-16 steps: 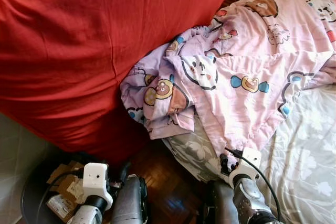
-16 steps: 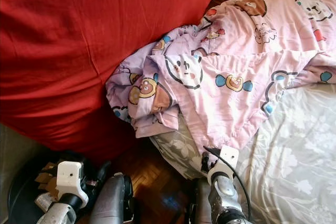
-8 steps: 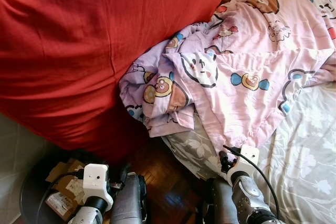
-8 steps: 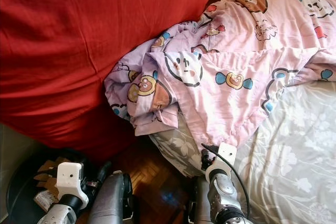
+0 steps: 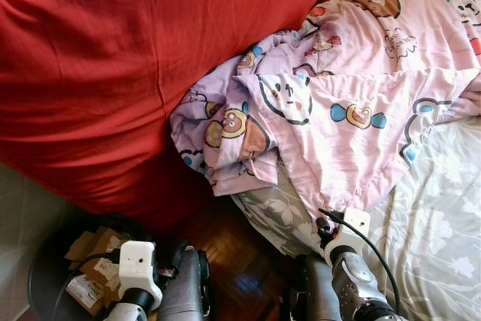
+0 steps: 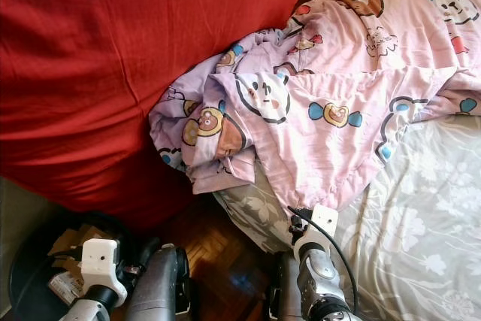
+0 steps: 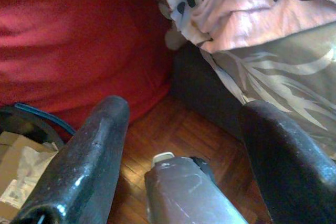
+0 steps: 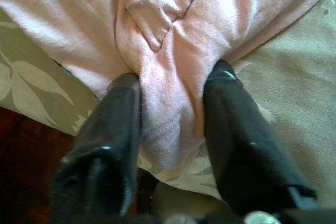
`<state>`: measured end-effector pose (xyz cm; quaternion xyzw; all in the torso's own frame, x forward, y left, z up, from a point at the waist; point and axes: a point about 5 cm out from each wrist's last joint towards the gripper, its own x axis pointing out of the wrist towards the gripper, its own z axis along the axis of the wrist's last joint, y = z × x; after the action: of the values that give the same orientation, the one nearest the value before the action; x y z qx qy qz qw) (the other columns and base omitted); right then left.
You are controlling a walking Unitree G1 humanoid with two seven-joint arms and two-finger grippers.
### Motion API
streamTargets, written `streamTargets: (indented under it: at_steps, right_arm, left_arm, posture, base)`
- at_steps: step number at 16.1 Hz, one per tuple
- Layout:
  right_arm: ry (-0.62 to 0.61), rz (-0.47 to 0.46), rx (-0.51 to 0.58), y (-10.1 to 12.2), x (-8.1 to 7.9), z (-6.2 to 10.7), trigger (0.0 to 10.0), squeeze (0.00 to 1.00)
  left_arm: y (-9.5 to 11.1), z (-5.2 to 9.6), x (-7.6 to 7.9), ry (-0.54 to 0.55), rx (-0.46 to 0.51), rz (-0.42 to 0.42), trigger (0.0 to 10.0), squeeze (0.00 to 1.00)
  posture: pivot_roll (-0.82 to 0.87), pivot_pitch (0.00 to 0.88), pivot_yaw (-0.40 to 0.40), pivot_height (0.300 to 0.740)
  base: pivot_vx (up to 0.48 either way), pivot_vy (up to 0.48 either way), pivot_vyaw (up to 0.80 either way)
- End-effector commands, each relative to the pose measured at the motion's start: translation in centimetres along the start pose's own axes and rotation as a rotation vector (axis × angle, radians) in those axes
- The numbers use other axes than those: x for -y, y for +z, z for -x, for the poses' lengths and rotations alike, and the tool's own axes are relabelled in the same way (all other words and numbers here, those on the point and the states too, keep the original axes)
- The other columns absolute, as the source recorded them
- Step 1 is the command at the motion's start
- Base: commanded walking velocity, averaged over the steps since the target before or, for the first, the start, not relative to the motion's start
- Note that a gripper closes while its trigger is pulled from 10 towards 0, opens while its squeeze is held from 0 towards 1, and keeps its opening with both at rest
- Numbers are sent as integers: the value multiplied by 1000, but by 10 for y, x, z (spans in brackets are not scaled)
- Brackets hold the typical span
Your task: Clean up the room
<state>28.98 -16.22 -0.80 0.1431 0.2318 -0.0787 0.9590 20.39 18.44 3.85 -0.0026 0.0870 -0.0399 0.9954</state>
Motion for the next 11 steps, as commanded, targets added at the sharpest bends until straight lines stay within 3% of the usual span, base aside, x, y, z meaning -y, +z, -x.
streamTargets:
  at_steps: [1, 11]
  right_arm:
    - [-4, 1, -52, -16, 2, 5, 0, 0]
    - [1, -4, -26, -3, 0, 0, 0, 0]
  left_arm:
    - [-8, 7, 1, 2, -43, -14, 10000, 0]
    - [-2, -15, -2, 12, -11, -8, 10000, 0]
  posture:
    - [106, 336, 22, 617]
    - [91, 261, 10, 617]
  base:
    - [0, 0, 0]
    - [0, 0, 0]
